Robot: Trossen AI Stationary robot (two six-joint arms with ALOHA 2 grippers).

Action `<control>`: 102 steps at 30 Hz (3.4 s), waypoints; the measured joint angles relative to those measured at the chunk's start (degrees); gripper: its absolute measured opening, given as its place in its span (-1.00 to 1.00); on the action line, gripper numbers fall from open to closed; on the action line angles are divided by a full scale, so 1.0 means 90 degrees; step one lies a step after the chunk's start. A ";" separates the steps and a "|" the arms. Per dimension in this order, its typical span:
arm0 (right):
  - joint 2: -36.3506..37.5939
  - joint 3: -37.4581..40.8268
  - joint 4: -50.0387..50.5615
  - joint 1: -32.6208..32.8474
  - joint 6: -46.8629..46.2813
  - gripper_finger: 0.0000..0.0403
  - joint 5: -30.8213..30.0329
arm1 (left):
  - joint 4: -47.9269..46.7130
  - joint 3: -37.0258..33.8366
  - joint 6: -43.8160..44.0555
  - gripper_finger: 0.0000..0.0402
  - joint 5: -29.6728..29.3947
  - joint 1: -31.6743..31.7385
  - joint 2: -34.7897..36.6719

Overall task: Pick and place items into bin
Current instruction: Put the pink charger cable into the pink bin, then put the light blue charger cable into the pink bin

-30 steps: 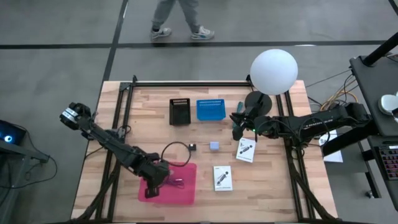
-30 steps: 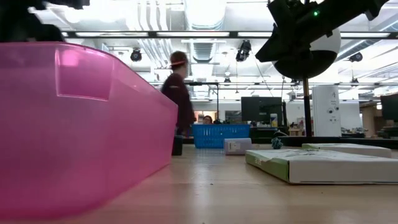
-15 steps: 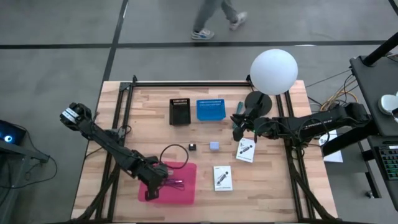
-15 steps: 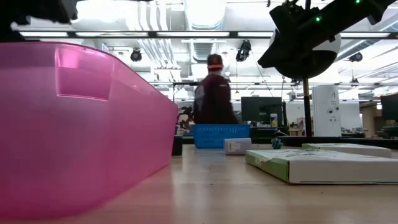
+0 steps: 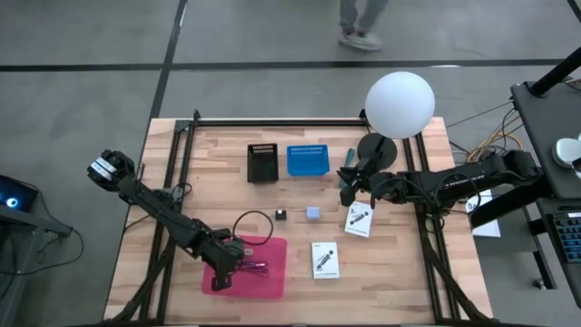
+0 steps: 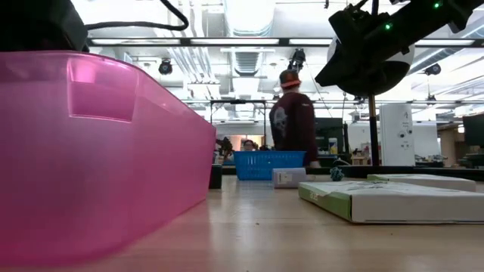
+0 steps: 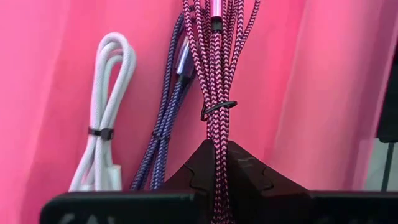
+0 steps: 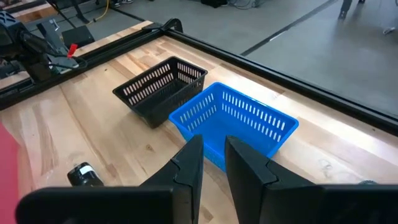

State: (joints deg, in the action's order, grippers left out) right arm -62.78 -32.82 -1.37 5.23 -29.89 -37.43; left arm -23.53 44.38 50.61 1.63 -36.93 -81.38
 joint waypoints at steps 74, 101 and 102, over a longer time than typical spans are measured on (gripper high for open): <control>0.0000 -0.0011 -0.0124 -0.0005 -0.0402 -0.62 0.0303 | 0.0529 -0.0005 -0.1414 -0.17 -0.2134 0.1870 0.1929; 0.0000 -0.0090 -0.0112 -0.0323 -0.2800 -0.15 0.0133 | 0.1713 -0.1198 -0.3526 -0.17 -0.2470 0.3854 0.4592; 0.0000 -0.0090 -0.0110 -0.0378 -0.3031 -0.14 0.0133 | 0.1796 -0.1293 -0.3668 -0.17 -0.2420 0.3928 0.4718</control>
State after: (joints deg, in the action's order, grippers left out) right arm -62.78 -33.63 -2.36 1.83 -57.17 -36.23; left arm -7.37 32.74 17.59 -20.16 -1.58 -38.92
